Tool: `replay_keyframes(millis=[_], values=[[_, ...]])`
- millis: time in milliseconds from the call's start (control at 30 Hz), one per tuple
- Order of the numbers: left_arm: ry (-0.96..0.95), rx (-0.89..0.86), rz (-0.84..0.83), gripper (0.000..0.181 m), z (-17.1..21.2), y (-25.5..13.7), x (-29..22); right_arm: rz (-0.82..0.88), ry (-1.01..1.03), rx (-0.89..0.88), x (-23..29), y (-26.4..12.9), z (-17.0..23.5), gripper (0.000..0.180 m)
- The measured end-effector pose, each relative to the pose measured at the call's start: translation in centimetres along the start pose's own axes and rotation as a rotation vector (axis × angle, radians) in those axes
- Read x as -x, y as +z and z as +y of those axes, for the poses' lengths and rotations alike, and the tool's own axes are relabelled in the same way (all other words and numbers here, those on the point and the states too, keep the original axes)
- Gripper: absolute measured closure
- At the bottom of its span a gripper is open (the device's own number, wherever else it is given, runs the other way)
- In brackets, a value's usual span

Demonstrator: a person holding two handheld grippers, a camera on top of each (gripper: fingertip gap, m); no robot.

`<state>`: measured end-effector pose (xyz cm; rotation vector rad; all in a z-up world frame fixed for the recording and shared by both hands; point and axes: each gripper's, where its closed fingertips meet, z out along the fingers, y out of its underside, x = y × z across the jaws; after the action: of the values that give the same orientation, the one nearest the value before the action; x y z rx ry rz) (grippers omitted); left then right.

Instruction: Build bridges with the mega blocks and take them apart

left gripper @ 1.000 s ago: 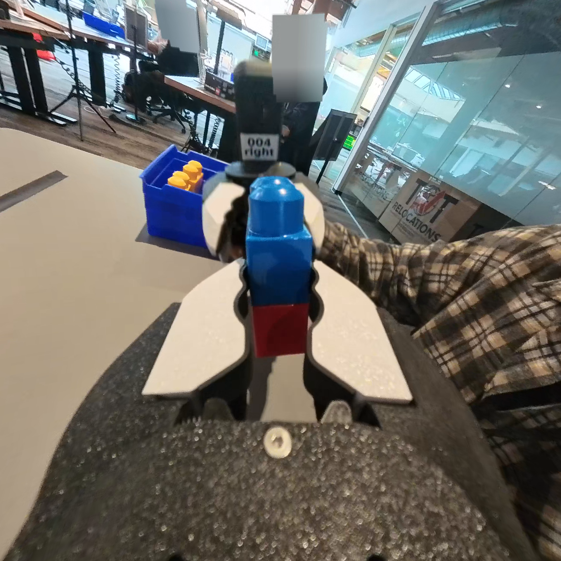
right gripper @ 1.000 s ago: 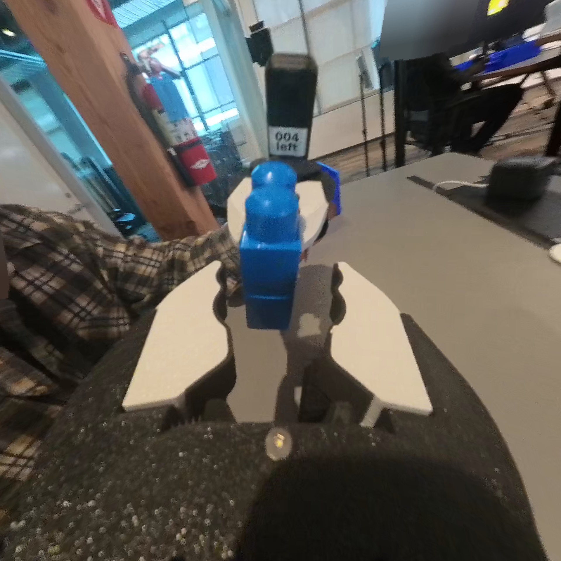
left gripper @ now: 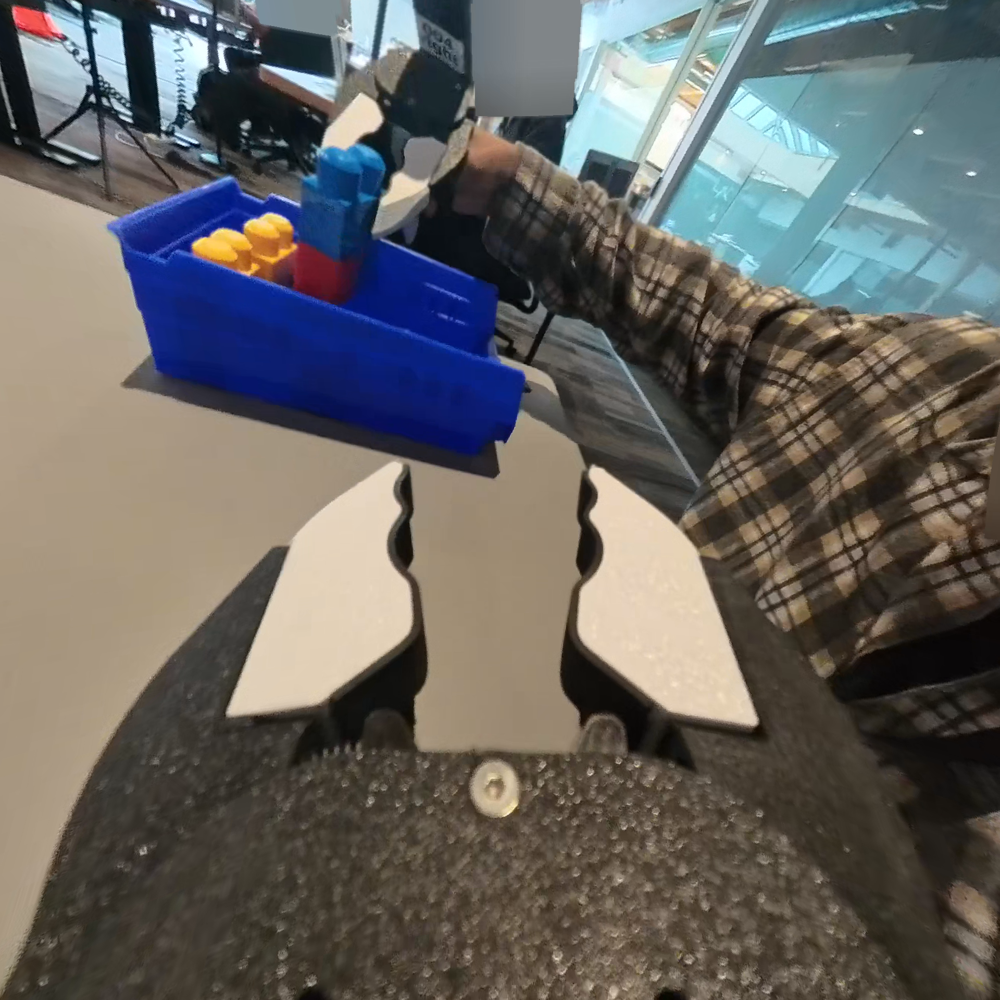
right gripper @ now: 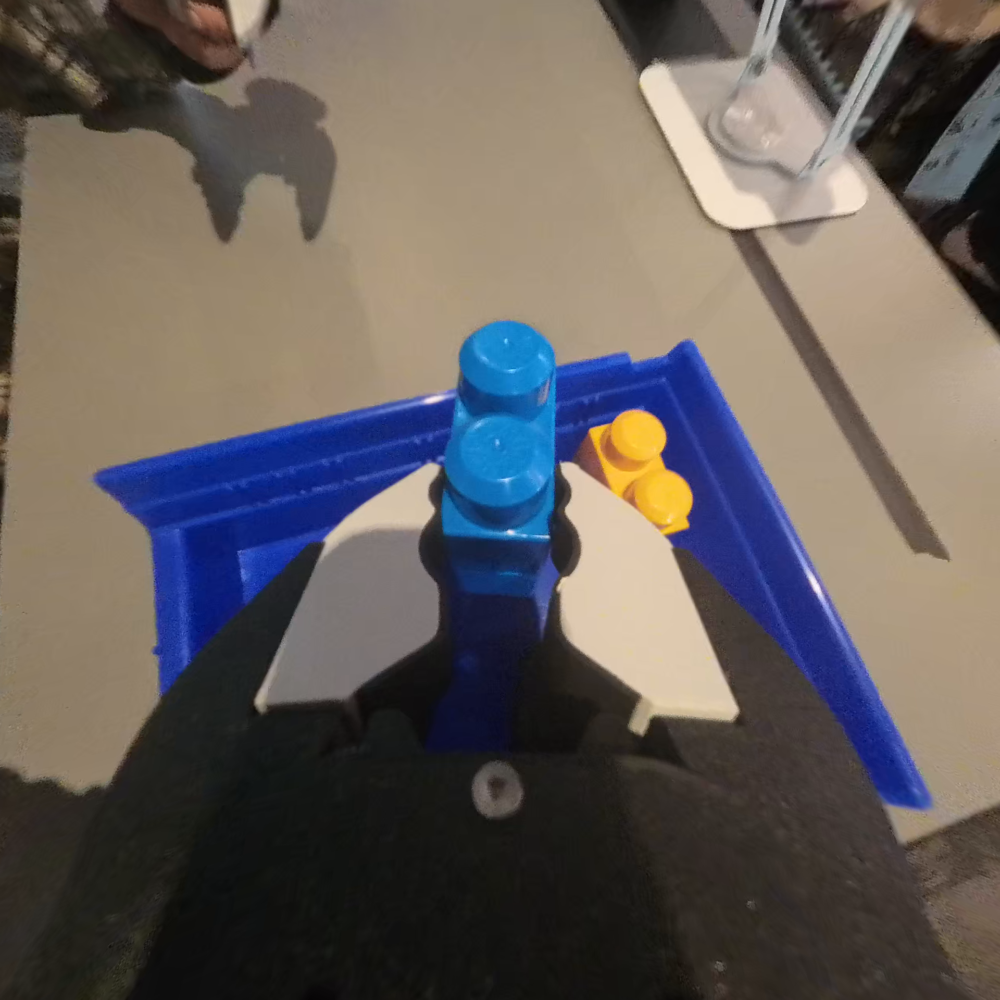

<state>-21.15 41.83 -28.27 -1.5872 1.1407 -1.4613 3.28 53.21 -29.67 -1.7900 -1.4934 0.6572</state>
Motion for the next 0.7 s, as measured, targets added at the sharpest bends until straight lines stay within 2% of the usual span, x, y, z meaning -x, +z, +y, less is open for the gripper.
replay_keyframes(millis=[233, 367, 633, 700], values=[[-0.013, -0.039, -0.025, 0.123, 1.1, -0.2, 1.2, -0.072, 0.073, 0.048, -0.9, 4.3, 3.5, 0.142], [-0.019, -0.025, -0.027, 0.123, 1.7, -0.1, 1.6, -0.105, 0.045, 0.076, -0.6, 6.0, 4.8, 0.142], [-0.003, 0.013, -0.018, 0.123, 2.4, 0.2, 1.1, -0.127, 0.03, 0.068, -1.0, 6.5, 5.5, 0.142], [0.0, 0.014, -0.017, 0.123, 2.4, 0.2, 1.1, -0.122, 0.03, 0.067, -0.9, 6.5, 5.3, 0.126]])
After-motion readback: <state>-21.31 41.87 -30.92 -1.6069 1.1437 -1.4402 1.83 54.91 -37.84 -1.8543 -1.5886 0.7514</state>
